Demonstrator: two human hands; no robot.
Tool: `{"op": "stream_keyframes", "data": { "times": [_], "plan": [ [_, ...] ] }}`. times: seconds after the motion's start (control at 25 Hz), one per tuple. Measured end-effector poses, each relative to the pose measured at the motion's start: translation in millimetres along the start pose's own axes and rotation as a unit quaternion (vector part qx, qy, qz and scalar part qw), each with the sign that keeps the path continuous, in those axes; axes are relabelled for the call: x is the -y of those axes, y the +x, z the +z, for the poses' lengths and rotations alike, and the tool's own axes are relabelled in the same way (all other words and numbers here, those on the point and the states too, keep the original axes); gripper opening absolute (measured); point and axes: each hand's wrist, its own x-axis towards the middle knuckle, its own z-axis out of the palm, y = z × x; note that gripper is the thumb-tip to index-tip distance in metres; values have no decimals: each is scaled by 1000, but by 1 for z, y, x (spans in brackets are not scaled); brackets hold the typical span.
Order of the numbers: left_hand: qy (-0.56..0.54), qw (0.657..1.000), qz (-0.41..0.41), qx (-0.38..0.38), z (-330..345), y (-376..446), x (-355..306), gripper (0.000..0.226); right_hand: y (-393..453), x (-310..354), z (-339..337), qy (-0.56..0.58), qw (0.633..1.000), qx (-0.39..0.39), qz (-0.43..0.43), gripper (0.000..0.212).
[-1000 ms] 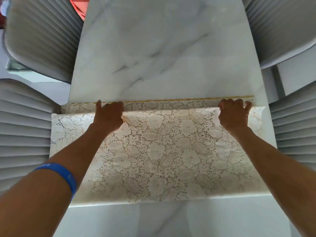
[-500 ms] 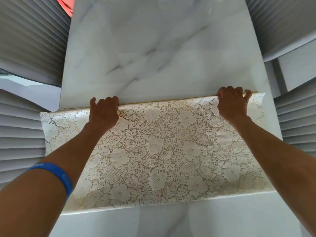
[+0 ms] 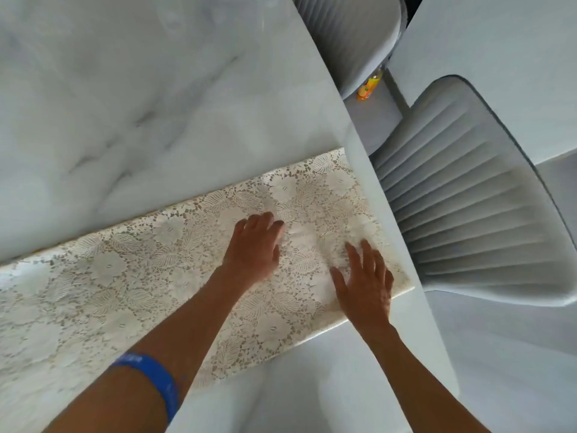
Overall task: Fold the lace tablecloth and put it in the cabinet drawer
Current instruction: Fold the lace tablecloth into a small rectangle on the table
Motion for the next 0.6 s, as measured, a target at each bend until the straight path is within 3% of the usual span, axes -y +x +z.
{"op": "stream_keyframes", "data": {
  "times": [0.24,0.4,0.6],
  "plan": [
    [37,996,-79,22,-25,140,-48,51,5,-24,9,-43,998,41,-37,69],
    [-32,985,-167,22,-31,170,-54,69,7,-31,5,-35,995,76,-48,71],
    [-112,981,-157,-14,-27,170,-59,17,10,-32,-2,-26,993,100,-61,72]
  ]
}}
